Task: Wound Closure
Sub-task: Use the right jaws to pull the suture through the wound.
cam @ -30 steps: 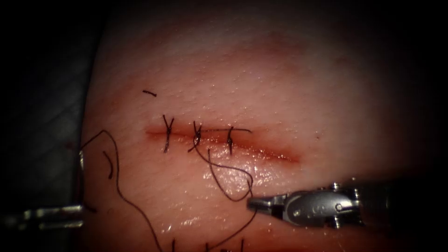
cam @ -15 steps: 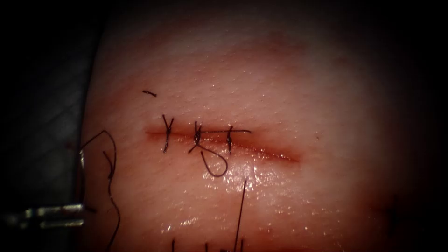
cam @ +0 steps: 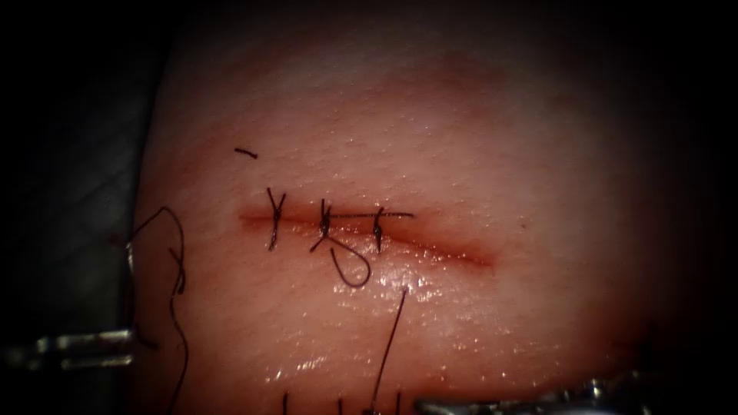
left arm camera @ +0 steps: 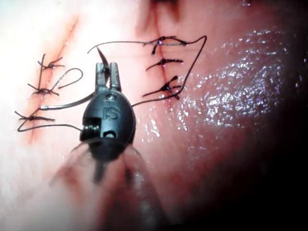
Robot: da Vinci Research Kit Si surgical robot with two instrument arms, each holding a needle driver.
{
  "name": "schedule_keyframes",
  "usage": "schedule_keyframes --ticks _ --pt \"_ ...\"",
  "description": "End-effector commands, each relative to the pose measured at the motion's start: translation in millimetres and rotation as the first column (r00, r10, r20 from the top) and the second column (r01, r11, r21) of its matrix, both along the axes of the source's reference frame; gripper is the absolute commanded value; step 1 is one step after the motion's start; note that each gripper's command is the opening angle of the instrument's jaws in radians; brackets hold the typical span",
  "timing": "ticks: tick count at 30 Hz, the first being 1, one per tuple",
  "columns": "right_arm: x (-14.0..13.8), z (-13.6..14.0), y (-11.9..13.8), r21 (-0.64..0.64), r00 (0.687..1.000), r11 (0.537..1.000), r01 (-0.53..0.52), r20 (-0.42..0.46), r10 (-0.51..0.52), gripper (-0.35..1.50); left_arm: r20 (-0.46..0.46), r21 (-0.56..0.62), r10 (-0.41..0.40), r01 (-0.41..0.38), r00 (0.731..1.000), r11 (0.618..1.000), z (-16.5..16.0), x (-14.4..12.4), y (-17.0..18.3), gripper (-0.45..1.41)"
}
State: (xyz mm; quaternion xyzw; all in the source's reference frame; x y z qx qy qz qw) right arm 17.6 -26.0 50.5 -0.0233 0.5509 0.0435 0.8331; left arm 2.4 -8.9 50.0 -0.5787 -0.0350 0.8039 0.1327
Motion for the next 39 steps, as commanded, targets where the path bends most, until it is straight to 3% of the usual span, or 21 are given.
schedule_keyframes --ticks 1,5,6,11,19,20,24,26,31,35,39 --pt "-0.2 1.8 0.8 -0.013 1.000 1.000 -0.002 0.011 0.002 1.35 0.000 0.001 0.000 0.000 1.000 1.000 0.7 -0.7 -0.3 -0.45" --pt "0.0 5.0 2.4 -0.062 0.999 0.998 -0.014 0.046 0.017 1.30 -0.002 0.001 -0.002 0.002 1.000 1.000 0.8 -0.9 -0.3 -0.45" --pt "0.3 7.2 3.1 -0.079 0.997 0.996 -0.027 0.069 0.032 1.30 -0.002 0.000 -0.003 0.003 1.000 1.000 0.9 -1.0 -0.3 -0.45" --pt "1.6 12.7 4.4 -0.093 0.991 0.995 -0.033 0.129 0.045 1.28 -0.002 0.000 -0.003 0.003 1.000 1.000 0.9 -1.0 -0.4 -0.45" --pt "3.4 16.7 5.2 -0.098 0.988 0.995 -0.014 0.155 0.029 1.20 -0.003 -0.001 -0.004 0.004 1.000 1.000 0.9 -1.1 -0.4 -0.45" --pt "3.6 16.9 5.2 -0.096 0.988 0.995 -0.006 0.152 0.020 1.16 -0.003 -0.001 -0.005 0.005 1.000 1.000 0.9 -1.1 -0.4 -0.45" --pt "4.6 17.4 4.8 -0.073 0.989 0.996 0.052 0.146 -0.041 0.54 -0.004 -0.001 -0.006 0.006 1.000 1.000 0.9 -1.3 -0.4 -0.45" --pt "4.7 17.4 4.7 -0.049 0.986 0.996 0.079 0.152 -0.070 -0.32 -0.005 -0.002 -0.006 0.006 1.000 1.000 0.9 -1.3 -0.5 -0.45" --pt "4.1 17.2 4.3 0.021 0.976 0.987 0.158 0.150 -0.160 -0.35 -0.005 -0.002 -0.006 0.006 1.000 1.000 0.9 -1.3 -0.5 -0.45" --pt "3.8 15.6 2.3 0.022 0.974 0.981 0.192 0.122 -0.193 -0.35 -0.005 -0.002 -0.006 0.006 1.000 1.000 0.9 -1.3 -0.5 -0.45" --pt "4.2 11.7 -1.0 0.025 0.972 0.976 0.216 0.089 -0.217 -0.35 -0.005 -0.002 -0.007 0.007 1.000 1.000 1.0 -1.4 -0.5 -0.45"
